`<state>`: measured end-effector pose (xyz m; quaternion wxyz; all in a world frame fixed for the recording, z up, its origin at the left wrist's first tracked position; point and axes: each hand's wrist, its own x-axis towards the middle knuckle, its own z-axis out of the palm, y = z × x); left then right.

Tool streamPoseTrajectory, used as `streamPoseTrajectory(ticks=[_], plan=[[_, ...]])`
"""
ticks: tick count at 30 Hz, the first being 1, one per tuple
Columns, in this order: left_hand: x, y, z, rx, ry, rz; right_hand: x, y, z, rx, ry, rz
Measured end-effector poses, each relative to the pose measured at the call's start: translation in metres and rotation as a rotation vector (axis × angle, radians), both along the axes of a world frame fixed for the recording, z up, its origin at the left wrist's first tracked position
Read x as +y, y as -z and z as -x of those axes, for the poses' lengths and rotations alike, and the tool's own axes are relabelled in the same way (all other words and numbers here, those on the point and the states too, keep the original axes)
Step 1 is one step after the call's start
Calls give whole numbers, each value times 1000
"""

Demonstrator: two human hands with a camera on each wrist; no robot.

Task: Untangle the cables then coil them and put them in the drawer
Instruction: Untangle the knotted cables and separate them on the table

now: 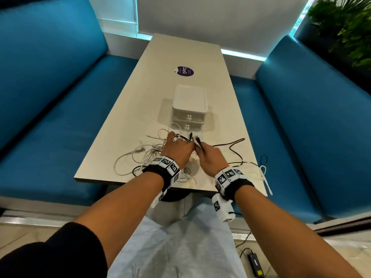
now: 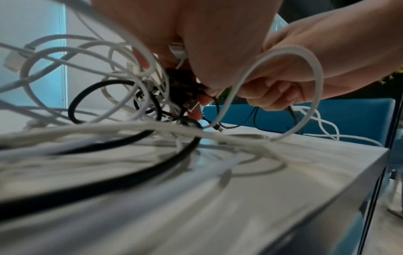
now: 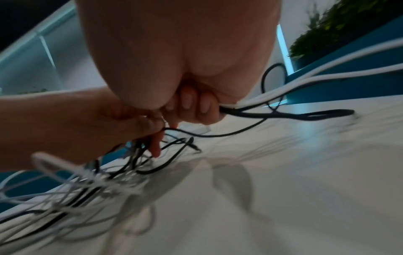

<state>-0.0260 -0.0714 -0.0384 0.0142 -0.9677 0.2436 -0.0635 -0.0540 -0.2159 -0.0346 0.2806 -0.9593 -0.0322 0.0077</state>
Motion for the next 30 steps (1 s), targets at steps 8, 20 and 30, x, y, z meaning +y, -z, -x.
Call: streamPoseTrajectory(ticks=[8,20,30], plan=[[21,17,-3,19,28,93,14,4,-5,115,-53,79],[35,24,-6,-98,31,71,-38,-24,-2,178,-70,111],[34,7,-11,39,-43,189,-62,-22,1,168,-12,121]])
